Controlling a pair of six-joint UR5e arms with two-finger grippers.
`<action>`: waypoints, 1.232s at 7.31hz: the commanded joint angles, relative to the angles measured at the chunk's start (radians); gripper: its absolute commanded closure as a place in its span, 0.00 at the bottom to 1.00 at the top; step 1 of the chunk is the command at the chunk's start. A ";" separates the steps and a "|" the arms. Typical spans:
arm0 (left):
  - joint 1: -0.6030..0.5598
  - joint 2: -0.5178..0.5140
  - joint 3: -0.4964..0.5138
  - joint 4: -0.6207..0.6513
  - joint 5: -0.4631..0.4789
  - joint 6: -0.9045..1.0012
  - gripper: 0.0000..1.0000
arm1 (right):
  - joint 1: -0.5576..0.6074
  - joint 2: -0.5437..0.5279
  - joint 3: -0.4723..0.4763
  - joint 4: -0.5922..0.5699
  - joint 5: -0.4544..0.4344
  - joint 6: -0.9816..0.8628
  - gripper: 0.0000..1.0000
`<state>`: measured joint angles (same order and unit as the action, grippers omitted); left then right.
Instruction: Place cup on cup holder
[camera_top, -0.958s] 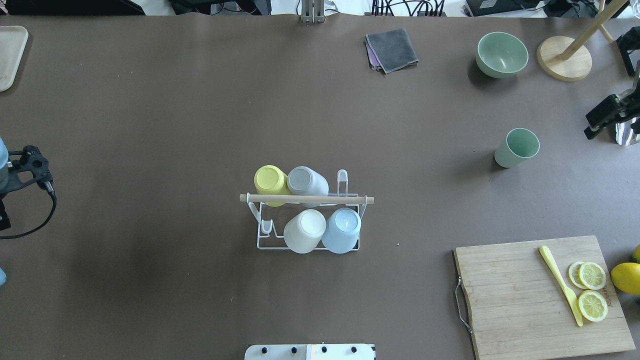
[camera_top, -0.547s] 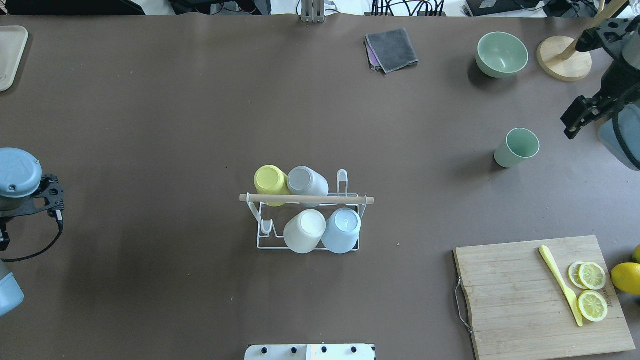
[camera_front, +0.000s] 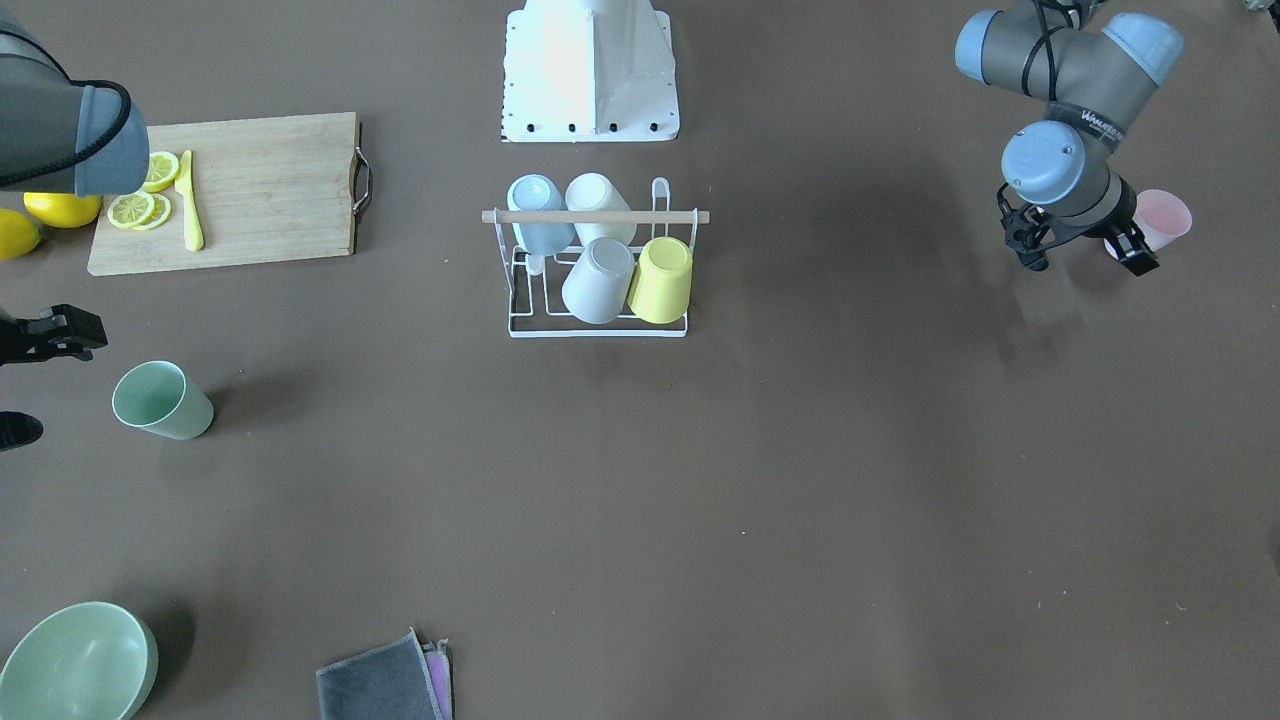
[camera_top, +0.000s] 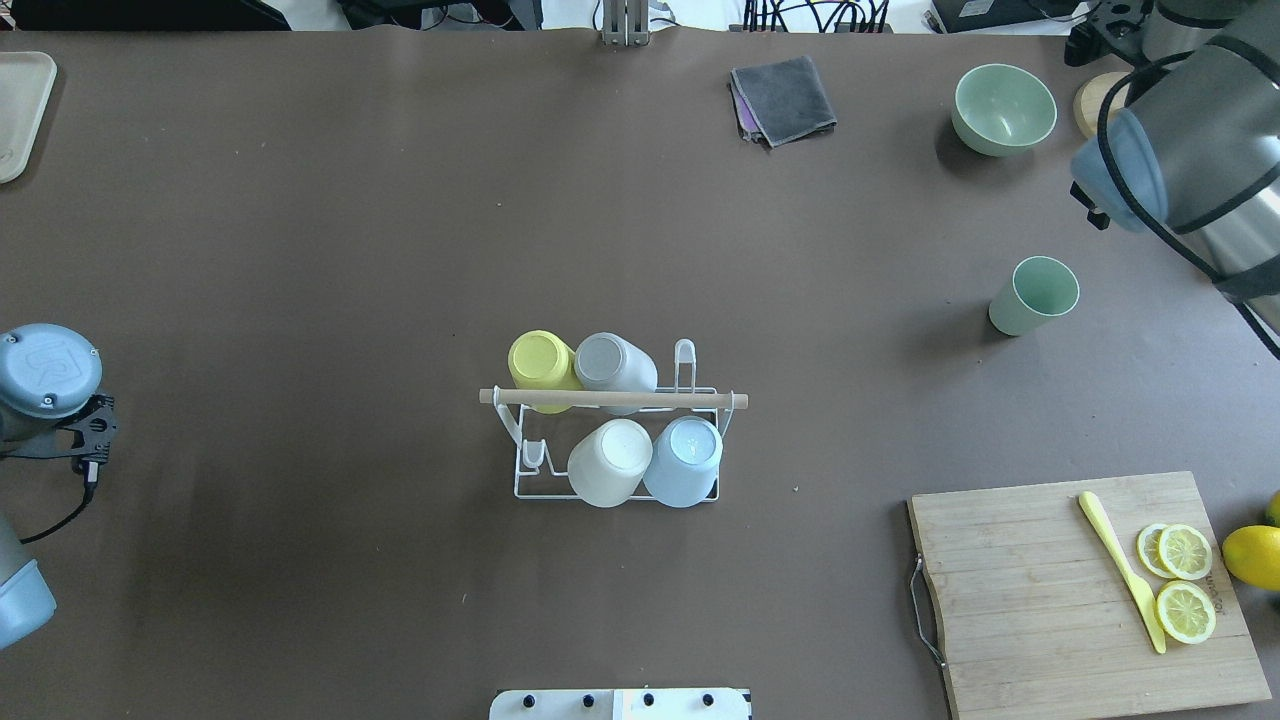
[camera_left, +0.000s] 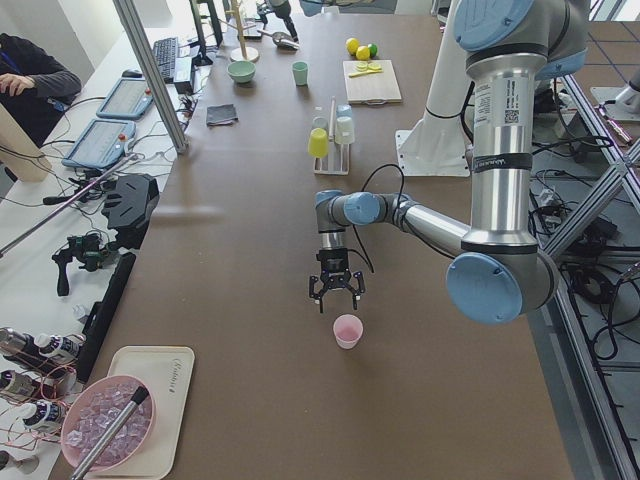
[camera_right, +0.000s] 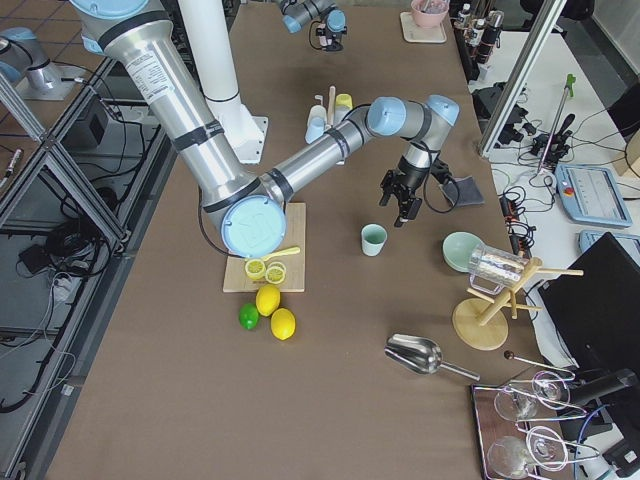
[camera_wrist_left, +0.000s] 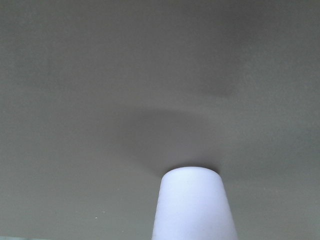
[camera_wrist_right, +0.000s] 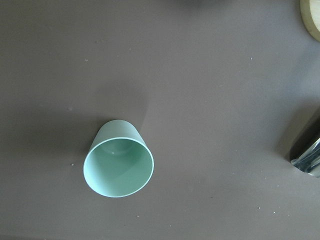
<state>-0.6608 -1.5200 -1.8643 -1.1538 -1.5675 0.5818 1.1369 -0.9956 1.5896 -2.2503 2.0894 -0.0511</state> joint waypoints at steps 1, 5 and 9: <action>0.039 0.001 0.026 0.000 0.021 0.050 0.02 | -0.002 0.075 -0.133 -0.073 0.000 -0.058 0.00; 0.069 0.017 0.043 -0.001 0.023 0.044 0.02 | -0.046 0.267 -0.467 -0.130 -0.031 -0.182 0.00; 0.087 0.046 0.071 -0.001 0.026 0.036 0.02 | -0.124 0.324 -0.602 -0.130 -0.081 -0.275 0.00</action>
<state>-0.5825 -1.4767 -1.8071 -1.1551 -1.5430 0.6218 1.0392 -0.6779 1.0123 -2.3807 2.0158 -0.3028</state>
